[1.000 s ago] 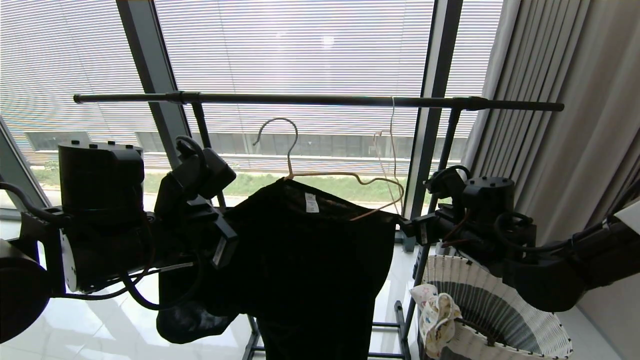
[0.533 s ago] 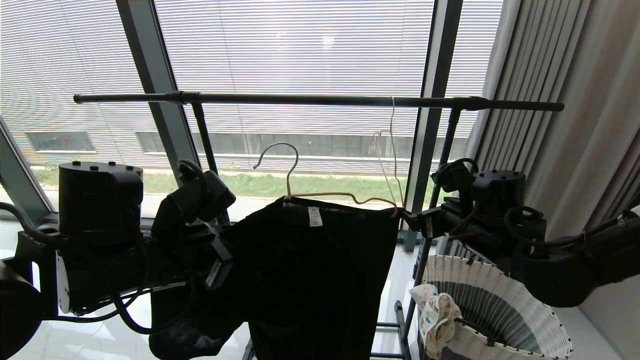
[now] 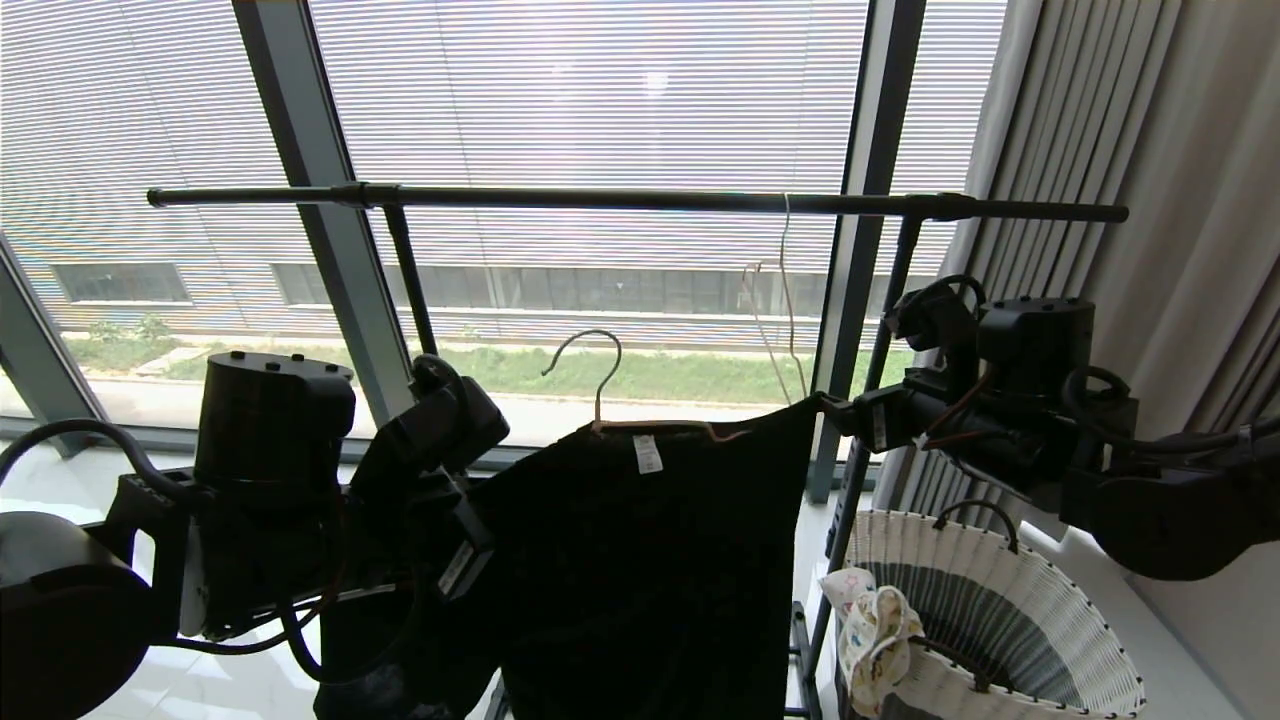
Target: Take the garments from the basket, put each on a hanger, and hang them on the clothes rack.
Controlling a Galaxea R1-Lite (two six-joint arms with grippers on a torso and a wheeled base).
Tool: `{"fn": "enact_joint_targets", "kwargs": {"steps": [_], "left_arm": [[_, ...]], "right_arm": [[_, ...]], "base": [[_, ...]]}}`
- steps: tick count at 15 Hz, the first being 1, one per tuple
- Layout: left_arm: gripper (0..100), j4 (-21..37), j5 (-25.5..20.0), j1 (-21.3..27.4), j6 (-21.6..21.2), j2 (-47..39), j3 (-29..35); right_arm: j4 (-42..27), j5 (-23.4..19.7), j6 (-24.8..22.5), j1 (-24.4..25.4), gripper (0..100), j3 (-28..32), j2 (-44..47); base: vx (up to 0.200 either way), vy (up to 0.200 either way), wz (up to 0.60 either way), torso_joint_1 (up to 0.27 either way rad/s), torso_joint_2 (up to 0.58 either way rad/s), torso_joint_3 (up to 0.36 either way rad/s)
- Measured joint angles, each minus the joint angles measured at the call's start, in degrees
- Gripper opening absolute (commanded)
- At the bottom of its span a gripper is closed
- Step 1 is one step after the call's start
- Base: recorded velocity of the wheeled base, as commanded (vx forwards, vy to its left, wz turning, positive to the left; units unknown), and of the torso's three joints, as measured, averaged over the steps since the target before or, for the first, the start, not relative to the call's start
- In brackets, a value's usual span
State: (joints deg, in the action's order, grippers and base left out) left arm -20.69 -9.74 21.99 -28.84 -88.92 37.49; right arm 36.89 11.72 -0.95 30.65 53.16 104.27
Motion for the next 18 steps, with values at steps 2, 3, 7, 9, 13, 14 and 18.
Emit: {"fn": "enact_joint_targets", "kwargs": {"steps": [2, 3, 7, 9, 13, 14, 18], "left_arm": [[0, -0.13, 2.49, 0.30, 0.00, -2.10, 0.49], [0, -0.13, 4.08, 0.28, 0.07, -2.91, 0.83], [0, -0.09, 4.06, 0.30, 0.57, -4.71, 1.60], [0, -0.06, 1.62, 0.38, 0.74, -4.91, 2.01], [0, -0.11, -2.84, 0.61, 2.33, -4.38, 2.97], [0, -0.11, -3.47, 1.07, 2.35, -4.24, 3.35], [0, -1.06, -3.58, 3.33, -0.30, -3.72, 4.10]], "right_arm": [[-2.88, -0.94, 0.00, 0.06, 100, 2.29, -1.88], [-4.43, -1.93, -0.09, 0.20, 100, 2.90, -3.06], [-15.96, -13.76, -6.22, 0.41, 100, 2.49, -10.52], [-19.76, -18.03, -7.53, 0.24, 100, 2.54, -13.14], [-21.39, -21.64, -14.24, 0.20, 100, 3.15, -14.82], [-25.39, -24.38, -16.90, 0.33, 100, 4.00, -15.02], [-42.28, -33.88, -24.22, 4.41, 100, 12.59, -14.49]], "base": [[0.000, 0.000, 0.00, 0.000, 0.00, 0.000], [0.000, 0.000, 0.00, 0.000, 0.00, 0.000], [0.000, 0.000, 0.00, 0.000, 0.00, 0.000], [0.000, 0.000, 0.00, 0.000, 0.00, 0.000], [0.000, 0.000, 0.00, 0.000, 0.00, 0.000], [0.000, 0.000, 0.00, 0.000, 0.00, 0.000], [0.000, 0.000, 0.00, 0.000, 0.00, 0.000]]}}
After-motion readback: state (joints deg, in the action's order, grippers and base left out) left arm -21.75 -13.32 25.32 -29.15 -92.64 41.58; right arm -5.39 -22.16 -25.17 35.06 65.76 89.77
